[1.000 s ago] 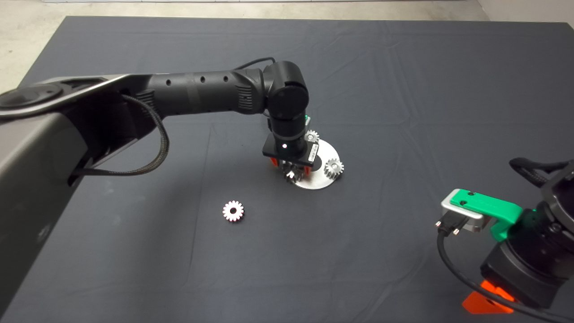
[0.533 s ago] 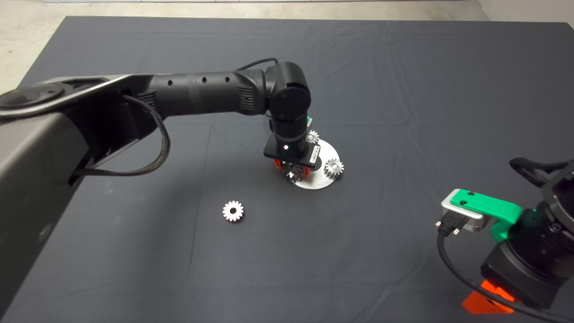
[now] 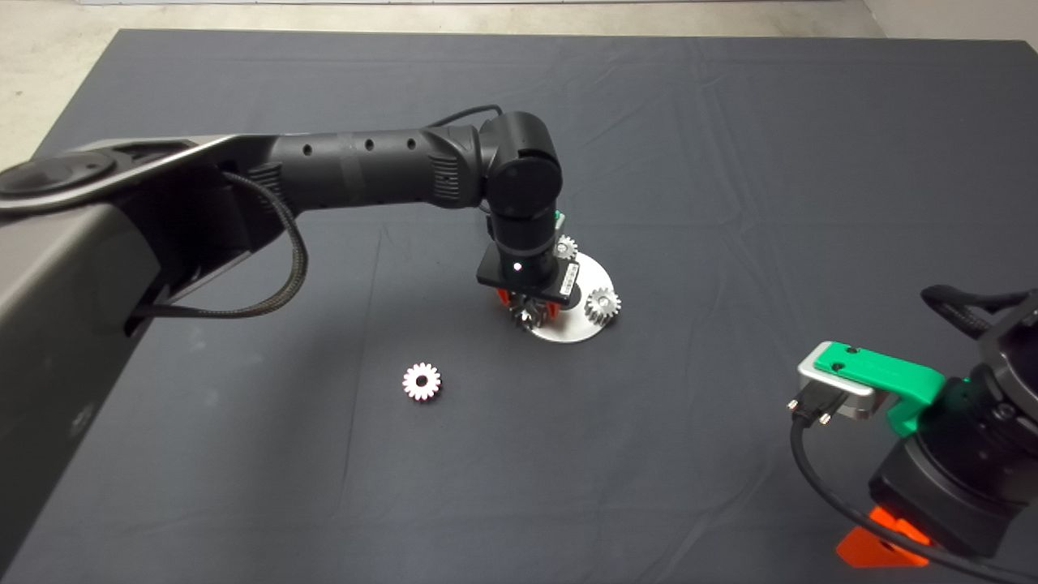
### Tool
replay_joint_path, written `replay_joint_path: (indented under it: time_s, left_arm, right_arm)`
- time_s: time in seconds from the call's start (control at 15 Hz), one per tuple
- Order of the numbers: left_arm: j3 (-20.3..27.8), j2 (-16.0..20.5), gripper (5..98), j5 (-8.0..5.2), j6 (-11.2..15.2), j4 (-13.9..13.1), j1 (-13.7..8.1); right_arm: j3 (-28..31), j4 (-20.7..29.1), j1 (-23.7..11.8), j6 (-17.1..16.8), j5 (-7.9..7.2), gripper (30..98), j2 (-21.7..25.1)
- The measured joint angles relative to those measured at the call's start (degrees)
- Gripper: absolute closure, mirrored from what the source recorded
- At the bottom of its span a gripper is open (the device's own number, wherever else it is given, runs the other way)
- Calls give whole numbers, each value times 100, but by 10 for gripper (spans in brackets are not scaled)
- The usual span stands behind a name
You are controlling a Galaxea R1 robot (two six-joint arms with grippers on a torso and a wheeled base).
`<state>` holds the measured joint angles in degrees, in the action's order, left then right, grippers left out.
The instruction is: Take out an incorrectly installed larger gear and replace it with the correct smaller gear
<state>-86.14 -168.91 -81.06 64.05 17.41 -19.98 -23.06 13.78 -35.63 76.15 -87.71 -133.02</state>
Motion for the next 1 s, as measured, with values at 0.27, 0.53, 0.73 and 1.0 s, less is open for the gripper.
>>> replay_joint_path:
  time_s: [0.27, 0.53, 0.73, 1.0]
  left_arm:
    - [0, -2, 565, -12, 0, 0, 0]
    - [11, 0, 566, -17, 0, 1, 0]
    - [9, 0, 567, -23, 0, -5, -2]
    - [9, 0, 567, -48, 52, -68, -5]
  right_arm:
    - [0, 0, 0, 0, 0, 316, 0]
    - [0, 2, 0, 5, 0, 316, 2]
    - [0, 0, 0, 5, 0, 316, 2]
    - [0, 0, 0, 5, 0, 316, 6]
